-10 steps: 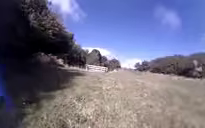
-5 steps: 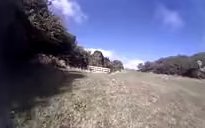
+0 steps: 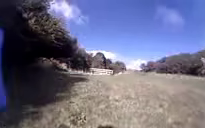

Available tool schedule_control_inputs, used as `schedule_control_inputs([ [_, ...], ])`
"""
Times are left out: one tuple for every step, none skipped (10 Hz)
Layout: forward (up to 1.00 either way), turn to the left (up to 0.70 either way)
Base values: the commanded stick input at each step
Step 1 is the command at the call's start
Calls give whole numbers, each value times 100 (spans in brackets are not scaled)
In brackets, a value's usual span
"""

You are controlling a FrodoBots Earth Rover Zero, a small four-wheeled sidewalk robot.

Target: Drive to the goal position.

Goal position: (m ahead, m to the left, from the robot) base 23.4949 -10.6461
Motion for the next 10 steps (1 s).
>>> schedule_control_inputs([
  [70,0],
  [70,0],
  [70,0],
  [70,0],
  [70,0],
  [70,0],
  [70,0],
  [70,0],
  [70,0],
  [70,0],
])
